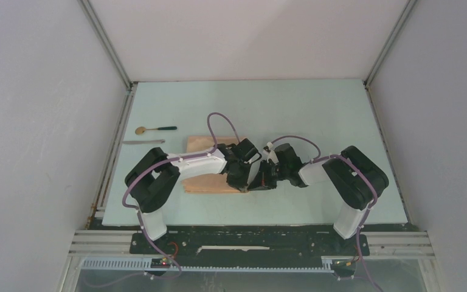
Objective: Fold the napkin into a case and place the utensils inside
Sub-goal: Smooth out the lower triangle-folded napkin from the folded napkin.
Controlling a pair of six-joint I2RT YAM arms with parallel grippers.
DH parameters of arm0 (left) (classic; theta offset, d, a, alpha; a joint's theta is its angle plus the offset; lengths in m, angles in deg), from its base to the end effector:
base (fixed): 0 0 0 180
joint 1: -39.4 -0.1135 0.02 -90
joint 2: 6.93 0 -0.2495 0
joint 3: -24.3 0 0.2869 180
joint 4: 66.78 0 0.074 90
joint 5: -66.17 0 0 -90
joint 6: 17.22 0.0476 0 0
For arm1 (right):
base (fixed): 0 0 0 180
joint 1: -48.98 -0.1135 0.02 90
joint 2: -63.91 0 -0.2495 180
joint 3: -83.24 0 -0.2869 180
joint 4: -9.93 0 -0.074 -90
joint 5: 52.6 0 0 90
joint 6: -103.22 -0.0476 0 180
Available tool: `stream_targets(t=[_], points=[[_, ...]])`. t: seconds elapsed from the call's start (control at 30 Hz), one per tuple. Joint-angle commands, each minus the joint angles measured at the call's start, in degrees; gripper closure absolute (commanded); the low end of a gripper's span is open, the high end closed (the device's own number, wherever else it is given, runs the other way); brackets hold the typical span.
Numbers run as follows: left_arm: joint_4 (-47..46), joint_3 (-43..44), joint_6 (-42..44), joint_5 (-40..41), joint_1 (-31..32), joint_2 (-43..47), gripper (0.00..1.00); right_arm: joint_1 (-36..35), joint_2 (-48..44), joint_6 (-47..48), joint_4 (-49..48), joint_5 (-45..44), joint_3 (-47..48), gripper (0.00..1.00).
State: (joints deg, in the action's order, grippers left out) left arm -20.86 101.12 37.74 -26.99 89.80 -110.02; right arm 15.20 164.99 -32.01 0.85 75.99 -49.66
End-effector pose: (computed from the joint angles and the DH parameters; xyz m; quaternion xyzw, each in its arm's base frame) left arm 0.2344 -0.2875 0.1138 0.1362 0.9781 -0.1250 0.0952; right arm 0.2457 0.2001 0.0478 -0.0391 0.8800 0.4657 0.0851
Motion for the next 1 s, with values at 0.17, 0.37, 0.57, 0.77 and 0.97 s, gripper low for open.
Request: stream_targets(t=[0.17,0.37,0.57,0.77,0.97], points=[[0.9,2.2,0.1,1.7,0.5,1.6,1.00,-0.8,0.3,1.3,0.1,-0.3,1.3,1.00],[1.8,4.3,-0.3,-0.7,1.2,2.4,1.00,-0.7,0.6,1.1,-0.1,-0.2,1.4,1.00],[1.9,5.3,-0.4,-1.5,1.8,0.7,1.00,-0.7,0.7,1.0,0.0,-0.1,1.3,1.00],[1.7,5.5,-0.4,-1.8,2.3,-0.3,1.00,-0.6,0.8,1.0,-0.1,0.0,1.4,1.00],[1.7,4.4,-0.4,-1.9,2.9,-0.1,0.99,-0.5,0.7,1.0,0.0,0.0,1.4,1.00]])
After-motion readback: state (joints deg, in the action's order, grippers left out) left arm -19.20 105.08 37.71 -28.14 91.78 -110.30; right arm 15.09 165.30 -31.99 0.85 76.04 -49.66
